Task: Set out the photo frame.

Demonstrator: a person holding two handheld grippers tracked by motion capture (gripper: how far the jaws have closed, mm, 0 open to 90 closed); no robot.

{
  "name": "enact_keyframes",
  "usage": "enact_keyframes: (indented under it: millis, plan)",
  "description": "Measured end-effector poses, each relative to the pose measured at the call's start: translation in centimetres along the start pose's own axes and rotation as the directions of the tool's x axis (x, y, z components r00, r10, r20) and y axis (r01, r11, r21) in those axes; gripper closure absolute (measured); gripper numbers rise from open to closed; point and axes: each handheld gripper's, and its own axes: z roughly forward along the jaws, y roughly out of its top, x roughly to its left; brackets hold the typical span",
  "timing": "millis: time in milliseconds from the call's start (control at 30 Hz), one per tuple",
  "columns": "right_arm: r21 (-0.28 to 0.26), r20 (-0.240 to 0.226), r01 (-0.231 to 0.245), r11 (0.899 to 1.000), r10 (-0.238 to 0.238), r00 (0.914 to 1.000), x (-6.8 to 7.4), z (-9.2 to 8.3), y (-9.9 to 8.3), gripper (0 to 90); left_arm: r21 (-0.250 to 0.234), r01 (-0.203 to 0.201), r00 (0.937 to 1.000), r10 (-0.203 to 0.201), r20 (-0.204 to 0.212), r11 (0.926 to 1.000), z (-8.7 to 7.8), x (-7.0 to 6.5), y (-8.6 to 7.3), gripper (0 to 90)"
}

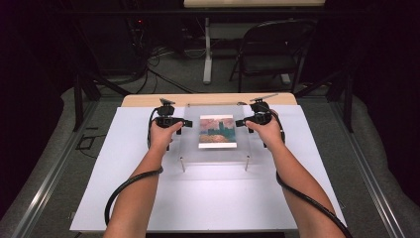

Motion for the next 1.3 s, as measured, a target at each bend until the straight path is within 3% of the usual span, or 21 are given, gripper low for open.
enact_keyframes:
  millis: [233, 500, 1000, 1300]
  plan:
    - [0.029, -0.027, -0.029, 0.999, 0.030, 0.9992, 0.1, 0.6, -0.2, 32.8, 0.009, 0.007, 0.9999, -0.007, 0.008, 0.9999, 0.5, -0.1, -0.2, 35.8]
    - [0.054, -0.021, -0.050, 0.997, 0.051, 0.9985, -0.1, 1.2, -0.5, 31.9, 0.012, 0.012, 0.9998, -0.012, 0.014, 0.9999, 0.8, 0.1, -0.5, 35.5]
    - [0.046, -0.075, -0.114, 0.992, 0.118, 0.9903, -0.7, 1.8, -0.8, 28.6, 0.021, 0.045, 0.9977, -0.046, 0.051, 0.9988, 1.2, 0.4, -0.6, 33.1]
    - [0.046, -0.081, -0.120, 0.992, 0.123, 0.9891, -0.7, 1.9, -0.9, 27.8, 0.020, 0.057, 0.9964, -0.058, 0.062, 0.9982, 1.3, 0.5, -0.6, 33.0]
